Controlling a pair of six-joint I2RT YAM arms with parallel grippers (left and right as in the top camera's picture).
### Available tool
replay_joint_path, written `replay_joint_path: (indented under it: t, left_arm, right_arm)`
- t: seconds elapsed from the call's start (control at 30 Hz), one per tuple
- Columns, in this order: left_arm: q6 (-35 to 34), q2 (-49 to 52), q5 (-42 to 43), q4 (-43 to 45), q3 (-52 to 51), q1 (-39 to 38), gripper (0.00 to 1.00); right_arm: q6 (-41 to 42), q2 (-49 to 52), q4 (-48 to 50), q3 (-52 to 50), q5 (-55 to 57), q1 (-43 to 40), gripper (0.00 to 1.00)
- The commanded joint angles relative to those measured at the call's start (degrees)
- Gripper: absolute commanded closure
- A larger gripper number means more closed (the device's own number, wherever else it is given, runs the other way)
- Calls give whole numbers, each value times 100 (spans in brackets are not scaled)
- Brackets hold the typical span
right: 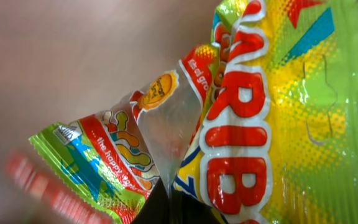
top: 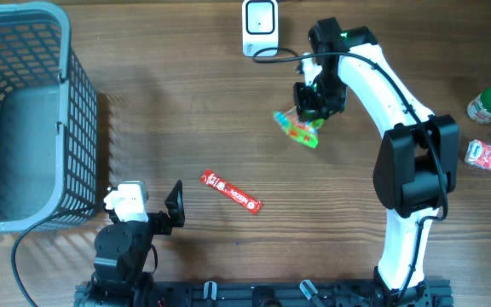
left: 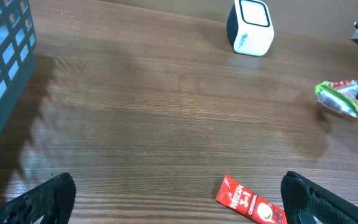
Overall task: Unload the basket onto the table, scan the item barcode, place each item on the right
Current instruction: 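Lift the Haribo bag up to the white scanner, then carry the Haribo bag to the right edge and release it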
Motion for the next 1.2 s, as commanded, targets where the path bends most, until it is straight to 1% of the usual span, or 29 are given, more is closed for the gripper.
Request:
replay_joint_path:
  t: [0.0, 0.07, 0.13, 0.23, 0.33, 0.47, 0.57, 0.6, 0.63, 0.7, 0.77, 0.9, 1.0, 1.07, 1.13, 1.17]
  left_arm:
    - [-31, -9, -15, 15, -35, 11, 0]
    - [-31, -9, -15, 15, -35, 11, 0]
    - [-31, -9, -15, 15, -35, 9, 0]
    - [-31, -9, -15, 15, -35, 11, 0]
    - [-31, -9, -15, 15, -35, 11, 0]
    - [-31, -9, -15, 15, -35, 11, 0]
    - [-31, -9, -15, 15, -35, 11, 0]
    - [-31, -9, -15, 15, -35, 11, 0]
    - [-31, -9, -15, 15, -35, 11, 0]
    - [-31, -4, -15, 15, -35, 9, 0]
    - [-31, -4, -15, 15, -35, 11, 0]
    - [-31, -4, -15, 15, -35, 9, 0]
    - [-31, -4, -15, 15, -35, 11, 0]
    - [-31, -4, -15, 15, -35, 11, 0]
    - [-31, -4, -15, 15, -35, 11, 0]
    - [-31, -4, -15, 15, -35, 9, 0]
  right_arm:
    - [669, -179, 496, 588, 1113, 15, 95]
    - [428, -179, 785, 1049, 1139, 15, 95]
    - [302, -177, 1305, 1362, 1161, 15, 95]
    - [299, -168, 1989, 1388, 1185, 15, 95]
    - [168, -81, 2697, 1390, 1521, 116, 95]
    - [-632, 258, 3753, 1390, 2702, 691, 95]
    - [-1259, 560, 4253, 1390, 3547, 1027, 95]
    - [-1561, 763, 4492, 1390, 4133, 1132, 95]
    - [-1757, 951, 4651, 1390, 4492, 1163, 95]
    - [-1790, 1058, 4690, 1390, 4612, 1161, 96]
    - [-1803, 1150, 4946, 1390, 4734, 1161, 95]
    - [-1797, 1182, 5396, 1390, 4664, 1165, 95]
    - [-1764, 1303, 5440, 1390, 4581, 1165, 95]
    - [-1794, 1355, 5377, 1390, 4583, 1172, 95]
    - [-1611, 1338, 5169, 1434, 4721, 1172, 96]
    - [-1368, 1305, 4688, 1628, 4750, 1172, 96]
